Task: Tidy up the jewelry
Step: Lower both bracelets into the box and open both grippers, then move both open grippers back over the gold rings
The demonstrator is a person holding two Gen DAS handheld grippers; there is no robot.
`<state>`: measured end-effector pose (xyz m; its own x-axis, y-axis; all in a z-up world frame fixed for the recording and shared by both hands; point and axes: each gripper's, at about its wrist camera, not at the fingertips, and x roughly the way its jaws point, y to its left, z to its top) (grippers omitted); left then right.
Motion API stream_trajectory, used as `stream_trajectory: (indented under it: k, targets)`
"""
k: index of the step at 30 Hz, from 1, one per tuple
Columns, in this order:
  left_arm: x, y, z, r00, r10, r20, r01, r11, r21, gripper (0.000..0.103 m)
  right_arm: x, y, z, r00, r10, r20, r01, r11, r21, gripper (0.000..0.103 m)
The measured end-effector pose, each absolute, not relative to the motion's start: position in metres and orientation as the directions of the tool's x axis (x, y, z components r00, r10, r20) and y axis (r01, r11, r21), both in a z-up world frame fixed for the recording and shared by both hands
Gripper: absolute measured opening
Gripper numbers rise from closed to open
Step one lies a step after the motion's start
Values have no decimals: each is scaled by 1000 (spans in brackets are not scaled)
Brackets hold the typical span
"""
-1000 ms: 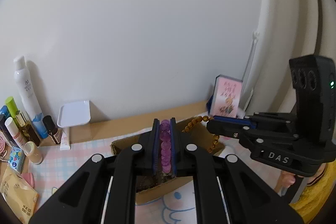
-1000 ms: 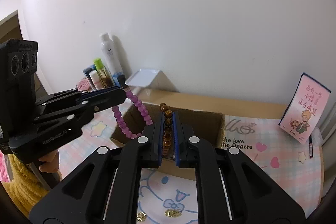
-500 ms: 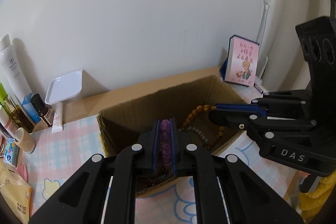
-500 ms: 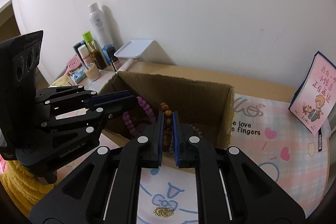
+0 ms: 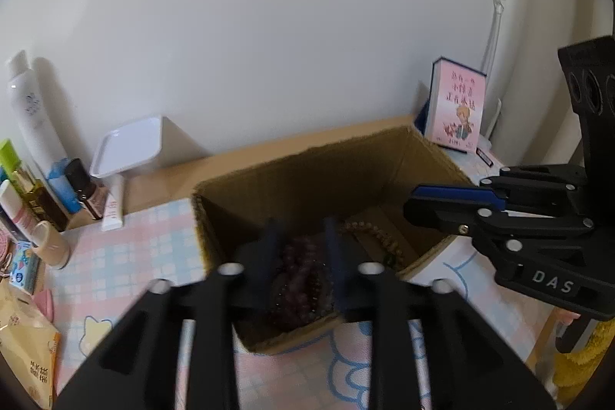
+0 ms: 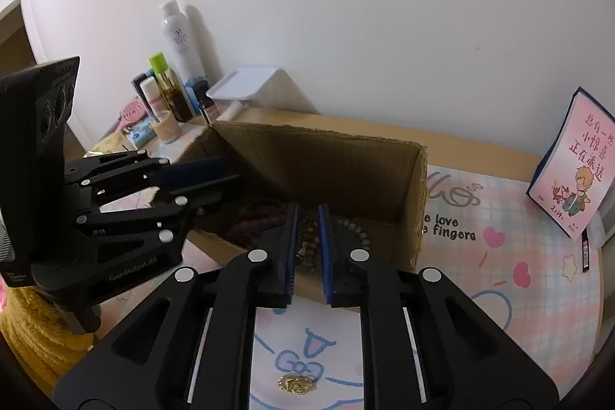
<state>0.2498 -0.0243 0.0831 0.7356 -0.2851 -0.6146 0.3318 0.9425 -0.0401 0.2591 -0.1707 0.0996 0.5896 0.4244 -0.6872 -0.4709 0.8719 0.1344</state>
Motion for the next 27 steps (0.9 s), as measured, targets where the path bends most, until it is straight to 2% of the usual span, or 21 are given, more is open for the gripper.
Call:
stream_trajectory:
  k: [1,3,4,8,10,12,27]
  targets:
    - [247,-23,85,739,-293,-607,338,940,-42,41,256,-172,103,595,430,-679,-472,871,137,18]
    - [236,-22,89,745,-312,-589,357,933,-42,44,248,-175,109,608,443,-659,-478,867,142,26]
    - [232,-22,91,752,-315,-579,360,932,-39,44,242,-176,113,616,447,-648,-482,865,138,27]
    - [204,-20,100,769,-347,-536,388,921,-39,45,219,-184,125,639,458,-619,-497,859,123,27]
    - [191,-20,102,772,-355,-528,399,916,-32,51,206,-189,127,635,464,-618,-503,855,125,27]
    - [177,-22,101,770,-364,-525,411,911,-28,51,195,-194,124,637,452,-625,-500,859,110,27]
    - [122,-57,25,636,-418,-648,543,840,-9,51,168,-221,52,514,415,-751,-484,863,146,27]
